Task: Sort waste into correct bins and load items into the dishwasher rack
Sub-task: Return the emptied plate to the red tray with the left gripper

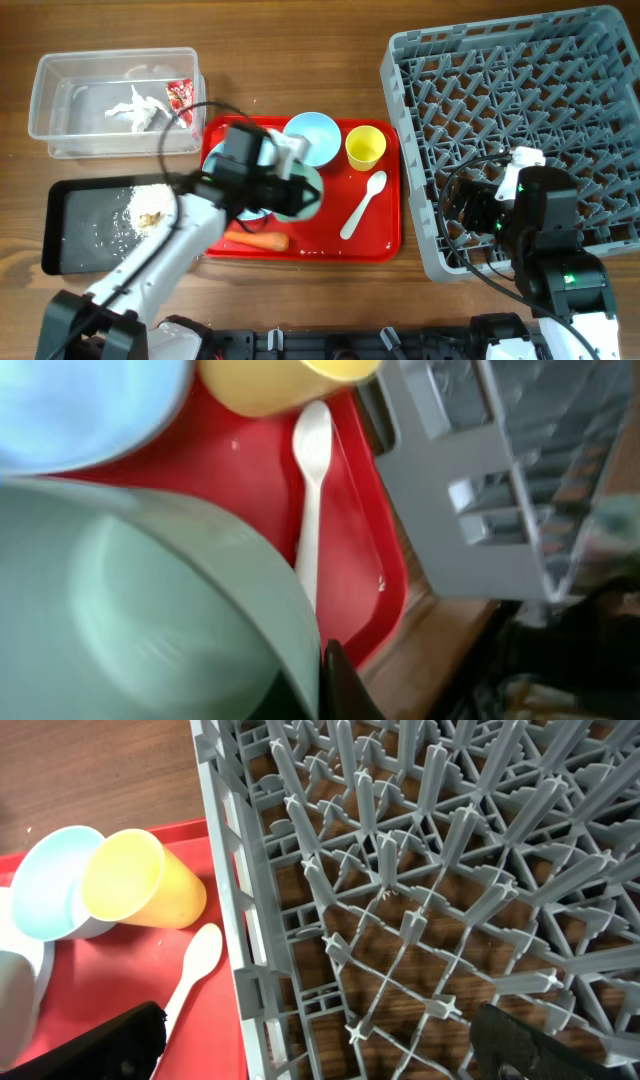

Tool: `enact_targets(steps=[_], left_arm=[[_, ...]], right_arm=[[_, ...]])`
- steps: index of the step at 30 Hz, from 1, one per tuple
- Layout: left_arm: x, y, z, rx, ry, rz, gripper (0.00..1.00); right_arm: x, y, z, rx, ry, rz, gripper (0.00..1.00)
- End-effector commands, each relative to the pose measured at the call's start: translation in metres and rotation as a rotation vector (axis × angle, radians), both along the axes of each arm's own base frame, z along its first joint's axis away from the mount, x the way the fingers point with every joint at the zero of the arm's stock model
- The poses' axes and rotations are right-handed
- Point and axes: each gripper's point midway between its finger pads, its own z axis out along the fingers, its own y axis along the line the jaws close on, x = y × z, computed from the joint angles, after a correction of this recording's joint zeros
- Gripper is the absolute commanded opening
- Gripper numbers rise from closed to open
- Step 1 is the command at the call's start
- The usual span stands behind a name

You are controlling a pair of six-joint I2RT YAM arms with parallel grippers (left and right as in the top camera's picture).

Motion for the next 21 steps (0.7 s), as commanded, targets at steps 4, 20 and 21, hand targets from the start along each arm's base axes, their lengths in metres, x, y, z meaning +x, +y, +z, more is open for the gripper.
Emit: enact_targets(steps=[4,20,21], left_arm=[[-0.007,-0.039,-0.025,0.154,-0.072,0.007,0.04],[0.017,0.085,0.045,0.121,-0.054,0.430,0.61],[0.016,0.103,0.048,0.125,-0.046,0.487,0.64]], right_arm=[[0.001,0.001,0.006,0.021,-0.008,-0.013,1.00],[0.020,0.079,0.005,0.208,-0.011,0.347,0.93],[0.021,0.087,0.003,0.204,-0.006,0.380,0.92]])
